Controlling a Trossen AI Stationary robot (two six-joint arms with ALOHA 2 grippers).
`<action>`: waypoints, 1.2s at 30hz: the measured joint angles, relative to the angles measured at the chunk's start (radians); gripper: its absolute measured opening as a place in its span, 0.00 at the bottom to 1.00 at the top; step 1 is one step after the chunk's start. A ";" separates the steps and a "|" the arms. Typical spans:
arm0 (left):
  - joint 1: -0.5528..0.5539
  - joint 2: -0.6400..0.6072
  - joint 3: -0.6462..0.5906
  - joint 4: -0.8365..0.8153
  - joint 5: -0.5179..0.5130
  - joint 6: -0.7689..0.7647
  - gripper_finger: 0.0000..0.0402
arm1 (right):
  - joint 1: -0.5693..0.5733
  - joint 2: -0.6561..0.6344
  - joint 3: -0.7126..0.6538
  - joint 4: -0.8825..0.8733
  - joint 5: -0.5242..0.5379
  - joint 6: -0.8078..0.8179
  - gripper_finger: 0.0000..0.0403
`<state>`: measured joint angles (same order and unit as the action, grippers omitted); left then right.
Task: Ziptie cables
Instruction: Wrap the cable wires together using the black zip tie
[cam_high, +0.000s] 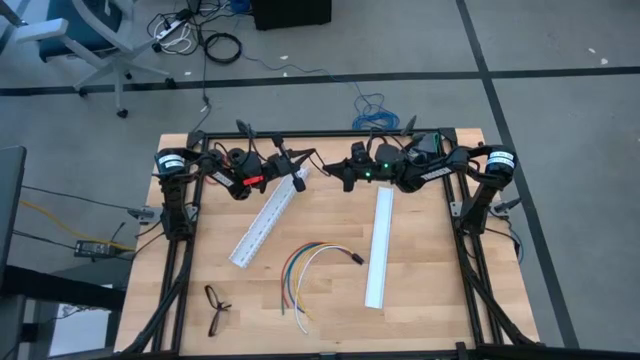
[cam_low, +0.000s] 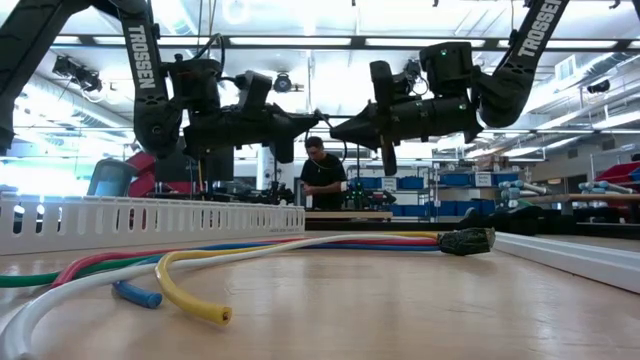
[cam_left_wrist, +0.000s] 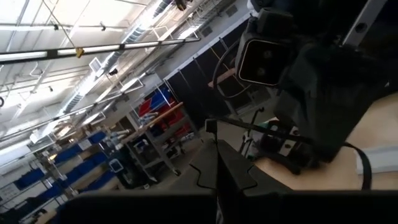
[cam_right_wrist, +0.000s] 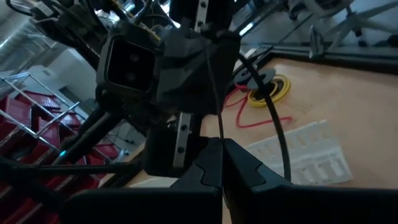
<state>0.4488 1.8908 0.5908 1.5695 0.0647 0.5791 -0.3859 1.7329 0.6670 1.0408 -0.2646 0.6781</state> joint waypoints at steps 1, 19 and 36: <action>0.000 0.000 0.000 0.000 0.000 0.006 0.00 | 0.000 0.000 0.000 -0.003 0.000 0.000 0.00; 0.001 0.000 0.000 0.001 -0.012 0.023 0.00 | 0.000 0.000 0.000 -0.010 0.026 0.000 0.00; 0.002 0.000 0.000 0.001 -0.014 -0.014 0.00 | 0.000 0.000 0.000 -0.018 0.027 -0.028 0.00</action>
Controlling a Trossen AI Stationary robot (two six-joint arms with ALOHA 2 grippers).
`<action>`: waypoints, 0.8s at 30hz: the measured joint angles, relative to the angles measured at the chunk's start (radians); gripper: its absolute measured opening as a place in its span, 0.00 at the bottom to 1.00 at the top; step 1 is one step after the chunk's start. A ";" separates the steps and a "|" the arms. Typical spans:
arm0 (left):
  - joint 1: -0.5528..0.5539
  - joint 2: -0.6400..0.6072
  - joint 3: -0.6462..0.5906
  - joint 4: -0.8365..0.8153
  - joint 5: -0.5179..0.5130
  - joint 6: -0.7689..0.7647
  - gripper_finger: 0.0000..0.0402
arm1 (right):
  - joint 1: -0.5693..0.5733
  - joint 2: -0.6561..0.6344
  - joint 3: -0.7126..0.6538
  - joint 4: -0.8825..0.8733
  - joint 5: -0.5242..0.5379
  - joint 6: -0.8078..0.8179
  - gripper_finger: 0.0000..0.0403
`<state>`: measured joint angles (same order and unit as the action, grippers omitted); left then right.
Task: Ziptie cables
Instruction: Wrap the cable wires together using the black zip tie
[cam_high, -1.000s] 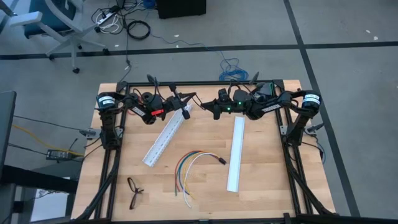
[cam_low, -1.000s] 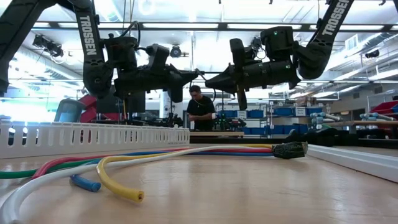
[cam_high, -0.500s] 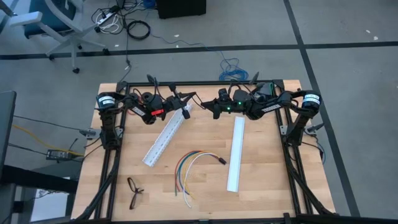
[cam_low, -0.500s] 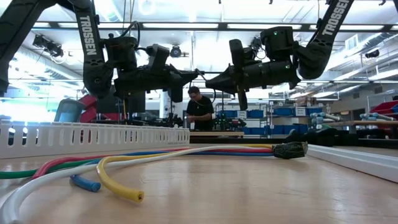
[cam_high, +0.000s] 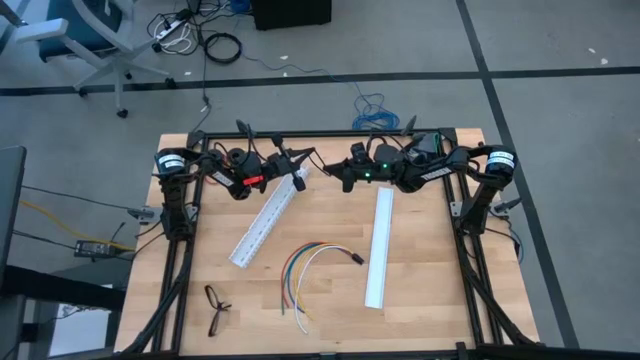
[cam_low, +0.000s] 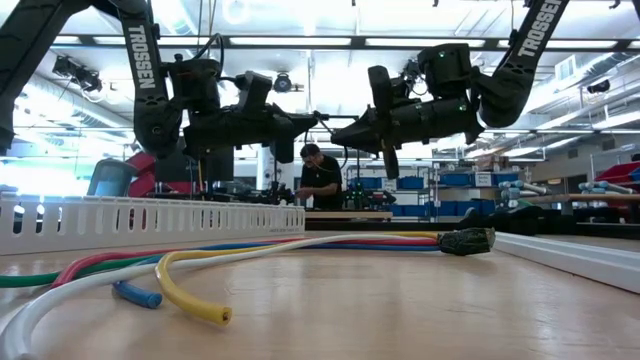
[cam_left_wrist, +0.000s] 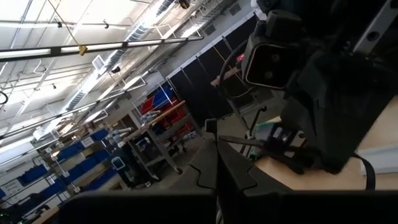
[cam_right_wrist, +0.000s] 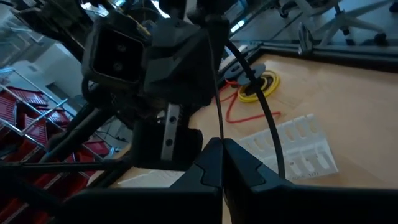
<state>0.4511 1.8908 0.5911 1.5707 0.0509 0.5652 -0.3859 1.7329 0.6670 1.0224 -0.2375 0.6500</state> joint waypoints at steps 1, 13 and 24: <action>0.000 0.000 0.000 0.000 0.000 0.000 0.00 | 0.000 0.000 0.000 0.008 0.000 -0.006 0.00; 0.002 0.000 0.000 0.000 -0.042 0.004 0.00 | 0.001 0.000 0.000 0.016 -0.046 -0.016 0.00; 0.002 0.000 0.000 0.000 -0.047 0.000 0.00 | 0.005 0.000 0.000 0.021 -0.042 -0.032 0.00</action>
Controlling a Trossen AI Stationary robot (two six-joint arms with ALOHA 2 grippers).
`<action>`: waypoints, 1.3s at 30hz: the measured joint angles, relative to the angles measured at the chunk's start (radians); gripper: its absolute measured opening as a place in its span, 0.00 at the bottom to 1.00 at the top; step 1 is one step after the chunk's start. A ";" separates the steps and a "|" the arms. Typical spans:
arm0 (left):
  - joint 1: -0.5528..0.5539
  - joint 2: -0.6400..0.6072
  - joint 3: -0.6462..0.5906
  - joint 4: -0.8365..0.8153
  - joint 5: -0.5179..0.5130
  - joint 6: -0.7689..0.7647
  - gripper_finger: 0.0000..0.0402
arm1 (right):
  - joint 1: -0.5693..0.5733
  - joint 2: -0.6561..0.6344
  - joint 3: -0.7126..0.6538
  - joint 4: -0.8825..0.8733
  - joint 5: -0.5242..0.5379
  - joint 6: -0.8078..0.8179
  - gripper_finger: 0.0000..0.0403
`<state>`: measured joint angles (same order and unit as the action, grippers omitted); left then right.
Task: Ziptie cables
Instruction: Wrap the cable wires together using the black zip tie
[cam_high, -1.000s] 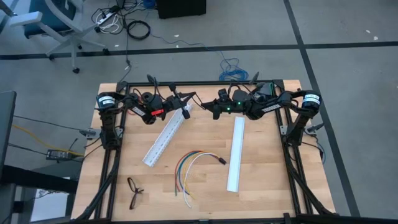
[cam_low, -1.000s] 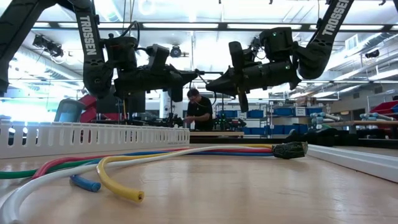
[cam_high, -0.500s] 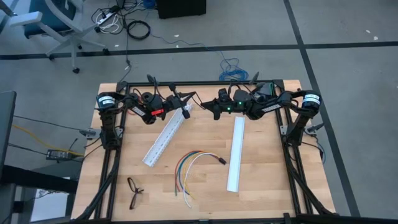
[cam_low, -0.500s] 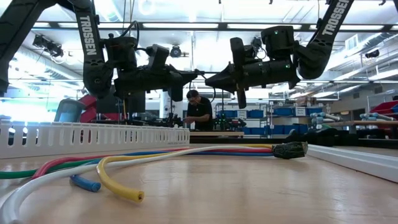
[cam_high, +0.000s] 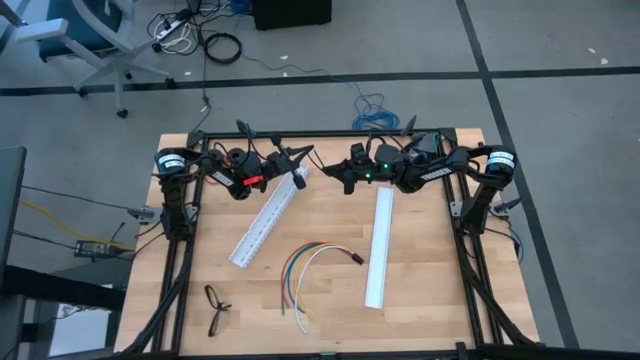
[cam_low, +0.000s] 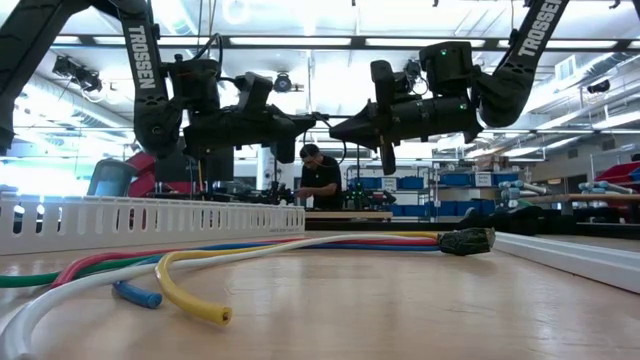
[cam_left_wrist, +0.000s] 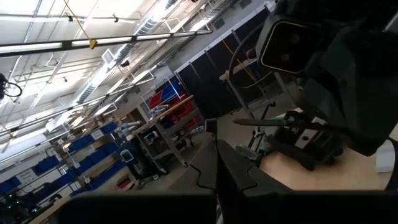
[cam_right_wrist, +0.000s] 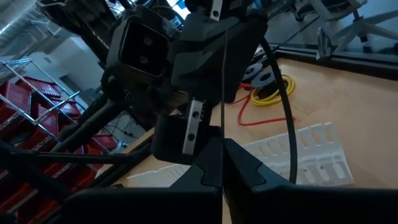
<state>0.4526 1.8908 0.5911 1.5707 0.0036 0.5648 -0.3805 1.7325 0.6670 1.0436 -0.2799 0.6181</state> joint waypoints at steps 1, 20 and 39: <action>0.000 0.000 0.000 0.000 0.000 0.000 0.00 | 0.000 0.000 0.000 0.000 0.006 -0.001 0.00; -0.002 0.000 0.000 -0.010 0.060 -0.003 0.00 | -0.002 0.000 0.000 0.008 0.023 -0.011 0.00; -0.006 0.000 0.040 -0.071 0.032 0.079 0.00 | -0.007 0.000 0.000 -0.020 0.062 0.043 0.00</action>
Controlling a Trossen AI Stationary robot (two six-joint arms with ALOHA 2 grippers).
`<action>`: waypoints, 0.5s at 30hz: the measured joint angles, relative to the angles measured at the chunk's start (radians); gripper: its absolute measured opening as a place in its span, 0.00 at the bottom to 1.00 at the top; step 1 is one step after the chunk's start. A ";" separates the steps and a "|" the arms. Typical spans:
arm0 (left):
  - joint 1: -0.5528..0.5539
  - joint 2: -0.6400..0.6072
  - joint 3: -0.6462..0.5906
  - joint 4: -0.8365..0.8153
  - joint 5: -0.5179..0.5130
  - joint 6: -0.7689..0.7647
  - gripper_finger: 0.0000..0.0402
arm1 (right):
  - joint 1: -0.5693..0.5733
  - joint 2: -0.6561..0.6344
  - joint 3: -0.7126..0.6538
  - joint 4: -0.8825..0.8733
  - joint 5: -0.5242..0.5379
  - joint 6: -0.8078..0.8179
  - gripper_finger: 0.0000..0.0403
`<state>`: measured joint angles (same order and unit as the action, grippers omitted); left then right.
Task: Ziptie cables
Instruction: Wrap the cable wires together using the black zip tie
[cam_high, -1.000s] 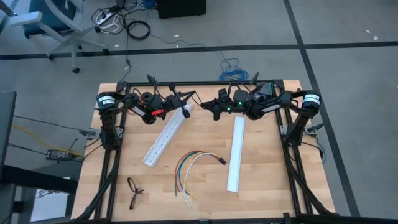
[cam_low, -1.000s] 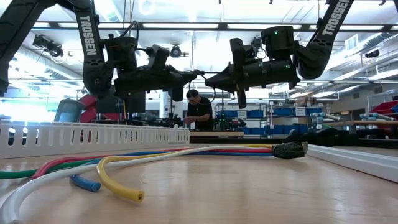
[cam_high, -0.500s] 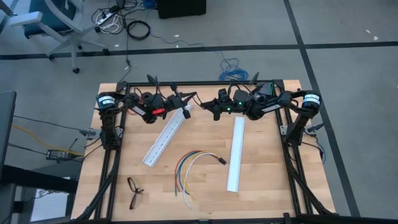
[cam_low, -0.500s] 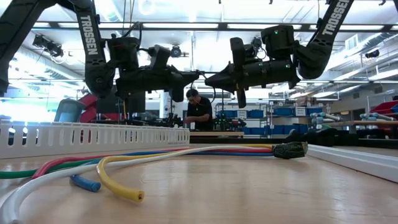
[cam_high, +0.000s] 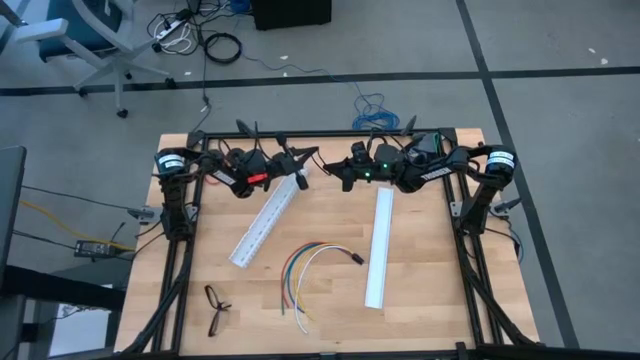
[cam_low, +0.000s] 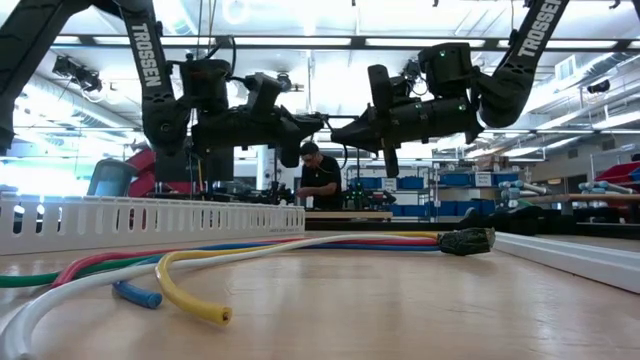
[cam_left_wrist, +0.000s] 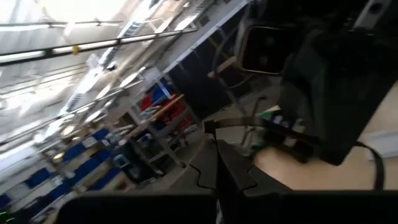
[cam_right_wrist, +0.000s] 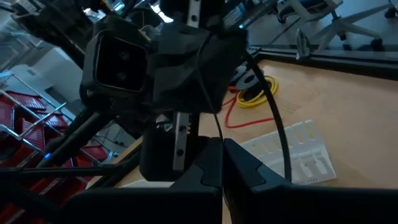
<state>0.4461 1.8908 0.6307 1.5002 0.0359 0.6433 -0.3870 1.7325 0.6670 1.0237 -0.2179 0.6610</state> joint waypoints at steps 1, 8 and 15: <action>0.000 0.000 -0.005 0.012 -0.012 0.016 0.00 | 0.000 0.000 0.000 0.000 0.001 0.001 0.00; 0.001 0.000 -0.020 0.042 -0.006 0.032 0.00 | -0.002 0.000 0.000 0.040 -0.013 0.020 0.00; -0.002 0.000 -0.020 0.041 0.011 0.104 0.00 | -0.002 0.000 0.000 0.025 -0.048 0.048 0.00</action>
<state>0.4444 1.8908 0.6110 1.5415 0.0471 0.7470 -0.3895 1.7325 0.6670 1.0489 -0.2657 0.7089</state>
